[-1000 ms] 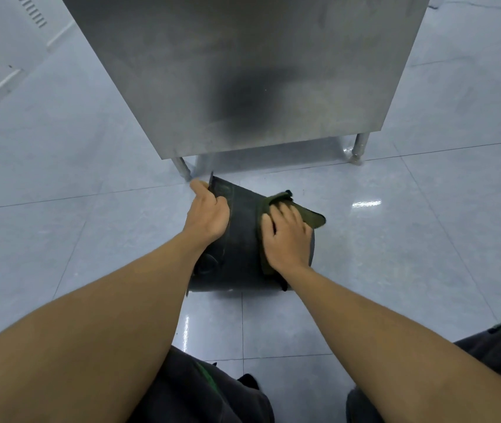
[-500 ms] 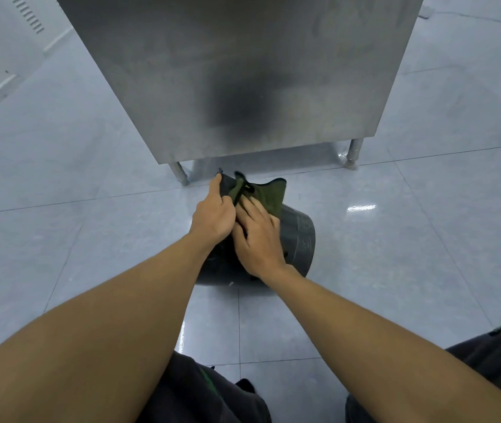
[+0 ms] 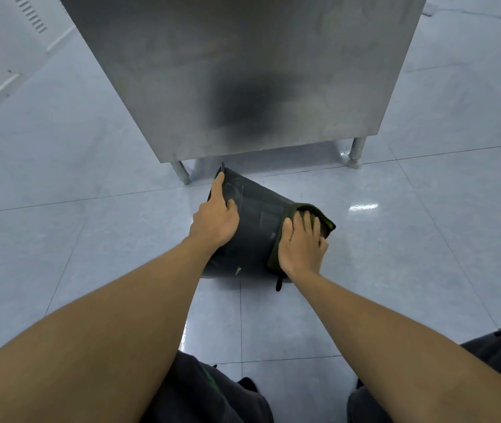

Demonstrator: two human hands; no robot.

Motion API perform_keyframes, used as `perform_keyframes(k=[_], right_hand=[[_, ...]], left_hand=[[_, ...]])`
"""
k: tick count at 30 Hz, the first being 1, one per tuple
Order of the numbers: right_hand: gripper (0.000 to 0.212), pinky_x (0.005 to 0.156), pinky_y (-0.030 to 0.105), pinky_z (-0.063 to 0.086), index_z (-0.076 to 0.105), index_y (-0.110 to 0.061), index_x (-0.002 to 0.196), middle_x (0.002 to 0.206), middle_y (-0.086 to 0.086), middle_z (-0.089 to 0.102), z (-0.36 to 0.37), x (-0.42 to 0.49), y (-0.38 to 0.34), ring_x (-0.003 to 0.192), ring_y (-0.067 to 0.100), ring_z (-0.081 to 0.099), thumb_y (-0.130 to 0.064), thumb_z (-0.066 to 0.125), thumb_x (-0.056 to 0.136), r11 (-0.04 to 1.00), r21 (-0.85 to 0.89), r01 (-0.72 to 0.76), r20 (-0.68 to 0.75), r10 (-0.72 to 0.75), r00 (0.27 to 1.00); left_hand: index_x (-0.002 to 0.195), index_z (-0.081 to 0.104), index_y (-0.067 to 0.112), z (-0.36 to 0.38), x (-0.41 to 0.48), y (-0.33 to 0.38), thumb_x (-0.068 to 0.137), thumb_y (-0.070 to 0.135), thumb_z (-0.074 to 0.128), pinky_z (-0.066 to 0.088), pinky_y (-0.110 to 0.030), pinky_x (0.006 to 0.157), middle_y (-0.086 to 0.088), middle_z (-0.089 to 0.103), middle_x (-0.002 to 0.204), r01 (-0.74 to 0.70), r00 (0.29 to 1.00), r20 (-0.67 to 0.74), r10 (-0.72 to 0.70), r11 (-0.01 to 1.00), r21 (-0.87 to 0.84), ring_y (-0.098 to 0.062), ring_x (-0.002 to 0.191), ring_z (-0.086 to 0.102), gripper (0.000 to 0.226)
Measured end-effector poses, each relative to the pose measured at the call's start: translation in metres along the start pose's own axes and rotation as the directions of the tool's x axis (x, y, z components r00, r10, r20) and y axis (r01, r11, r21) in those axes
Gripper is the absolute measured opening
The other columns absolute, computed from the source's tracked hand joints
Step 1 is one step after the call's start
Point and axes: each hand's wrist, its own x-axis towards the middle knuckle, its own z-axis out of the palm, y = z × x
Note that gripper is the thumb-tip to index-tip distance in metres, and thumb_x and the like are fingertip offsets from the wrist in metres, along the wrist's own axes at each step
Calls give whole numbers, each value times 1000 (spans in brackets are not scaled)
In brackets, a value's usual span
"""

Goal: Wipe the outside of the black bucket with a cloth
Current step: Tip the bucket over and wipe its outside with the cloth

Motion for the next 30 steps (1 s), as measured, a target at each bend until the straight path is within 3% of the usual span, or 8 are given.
perform_keyframes(k=[4, 9, 14, 17, 19, 22, 26, 30], right_hand=[[53, 115, 44, 23, 37, -25, 153, 164, -4, 29, 2, -8, -19, 154, 18, 16, -42, 17, 107, 965, -35, 262, 2, -262, 965], [47, 108, 38, 27, 44, -25, 148, 159, -5, 39, 3, -15, -51, 152, 15, 23, -40, 24, 108, 823, -36, 567, -2, -567, 824], [49, 115, 40, 22, 37, -31, 152, 163, -10, 31, 7, -5, -31, 153, 14, 19, -43, 20, 108, 925, 8, 380, -13, -380, 925], [52, 118, 42, 21, 33, -30, 155, 164, -8, 29, 3, 0, -10, 153, 16, 19, -44, 17, 107, 976, 1, 219, -16, -219, 975], [51, 117, 43, 22, 33, -28, 154, 163, -5, 30, 0, 1, -1, 153, 19, 19, -41, 18, 108, 990, -2, 141, -26, -141, 990], [49, 118, 46, 22, 36, -26, 152, 162, -3, 33, 0, -2, 0, 152, 21, 22, -39, 19, 108, 997, 10, 72, -63, -71, 996], [51, 114, 45, 24, 41, -25, 151, 162, -4, 34, 3, -9, -16, 152, 19, 21, -42, 22, 107, 978, -20, 209, -26, -210, 977], [45, 103, 40, 32, 52, -25, 142, 154, -5, 47, 2, -21, -45, 146, 16, 34, -39, 31, 106, 852, -27, 523, -44, -523, 851]], left_hand=[[159, 7, 34, -1, 4, -2, 102, 24, 36, 45, -35, 76, -7, 62, 109, 38, 999, -5, -38, 997, -64, -25, 83, 61, 64], [157, 15, 22, -3, 3, 7, 99, 17, 38, 37, -32, 81, -2, 49, 109, -1, 1000, -16, 0, 996, -87, -22, 90, 50, 63], [121, 31, 9, -3, 7, 3, 91, 10, 52, 50, -41, 79, -15, 52, 116, -24, 997, -79, 11, 987, -158, -31, 101, 58, 37], [135, 35, 6, -3, 8, 2, 94, 9, 56, 47, -33, 89, -17, 47, 132, -63, 994, -98, 53, 993, -102, -32, 116, 54, 46], [151, 25, 9, -2, 8, 1, 100, 16, 51, 43, -41, 100, -16, 43, 145, -68, 994, -84, 70, 997, 25, -36, 127, 50, 58], [160, 8, 21, 3, 7, 2, 102, 24, 43, 45, -44, 88, -16, 53, 137, -71, 996, -49, 80, 985, 159, -34, 113, 57, 68], [160, 1, 24, 5, 7, 1, 102, 23, 39, 47, -44, 87, -21, 50, 134, -26, 999, -34, 32, 989, 147, -35, 107, 57, 69], [160, 6, 18, 0, 10, 3, 98, 20, 41, 45, -41, 91, -25, 43, 139, -9, 1000, -7, 10, 995, 96, -40, 113, 54, 71]])
